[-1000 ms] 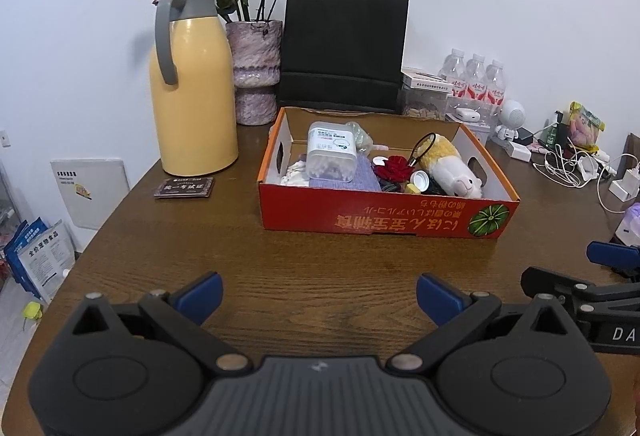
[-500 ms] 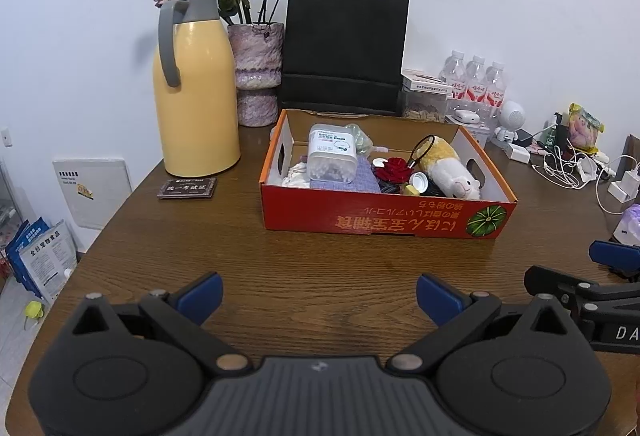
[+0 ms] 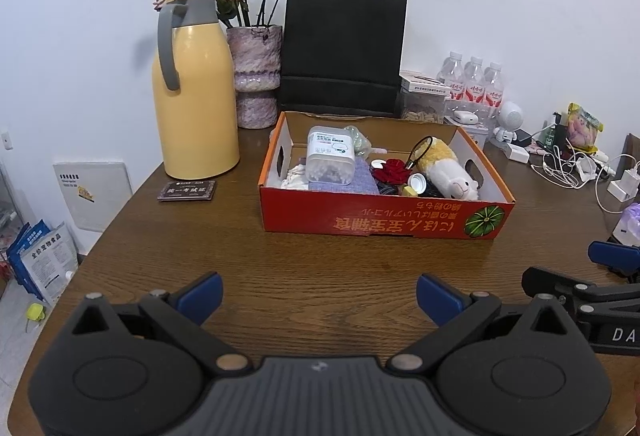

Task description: Organize objects

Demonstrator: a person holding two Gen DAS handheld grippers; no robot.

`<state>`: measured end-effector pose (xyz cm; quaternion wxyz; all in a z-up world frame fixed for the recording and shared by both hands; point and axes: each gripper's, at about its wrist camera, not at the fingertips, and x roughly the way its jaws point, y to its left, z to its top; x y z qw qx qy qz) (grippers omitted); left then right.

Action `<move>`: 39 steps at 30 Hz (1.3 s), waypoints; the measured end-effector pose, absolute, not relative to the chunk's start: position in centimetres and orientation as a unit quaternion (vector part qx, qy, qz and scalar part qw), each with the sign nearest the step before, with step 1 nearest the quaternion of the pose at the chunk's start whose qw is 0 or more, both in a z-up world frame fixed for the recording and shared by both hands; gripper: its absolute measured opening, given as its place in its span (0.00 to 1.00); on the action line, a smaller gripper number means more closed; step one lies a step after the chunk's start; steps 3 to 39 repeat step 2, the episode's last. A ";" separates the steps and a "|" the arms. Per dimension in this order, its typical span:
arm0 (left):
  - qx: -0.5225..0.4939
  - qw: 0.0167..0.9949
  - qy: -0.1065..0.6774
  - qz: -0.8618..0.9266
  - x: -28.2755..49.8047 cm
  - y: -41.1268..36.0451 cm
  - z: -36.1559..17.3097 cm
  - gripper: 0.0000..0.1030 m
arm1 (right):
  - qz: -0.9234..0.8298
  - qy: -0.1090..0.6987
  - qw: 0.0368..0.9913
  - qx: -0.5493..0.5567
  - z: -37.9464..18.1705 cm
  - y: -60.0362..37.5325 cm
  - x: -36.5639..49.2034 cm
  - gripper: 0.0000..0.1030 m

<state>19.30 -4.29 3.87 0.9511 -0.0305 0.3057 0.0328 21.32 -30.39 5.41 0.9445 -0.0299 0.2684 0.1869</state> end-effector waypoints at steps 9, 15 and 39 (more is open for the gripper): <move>-0.034 0.950 0.308 0.029 19.3 -4.2 3.8 1.00 | 0.187 0.268 0.945 -0.030 5.4 -30.4 21.3 1.00; -0.034 0.950 0.308 0.029 19.3 -4.2 3.8 1.00 | 0.187 0.268 0.945 -0.030 5.4 -30.4 21.3 1.00; -0.034 0.950 0.308 0.029 19.3 -4.2 3.8 1.00 | 0.187 0.268 0.945 -0.030 5.4 -30.4 21.3 1.00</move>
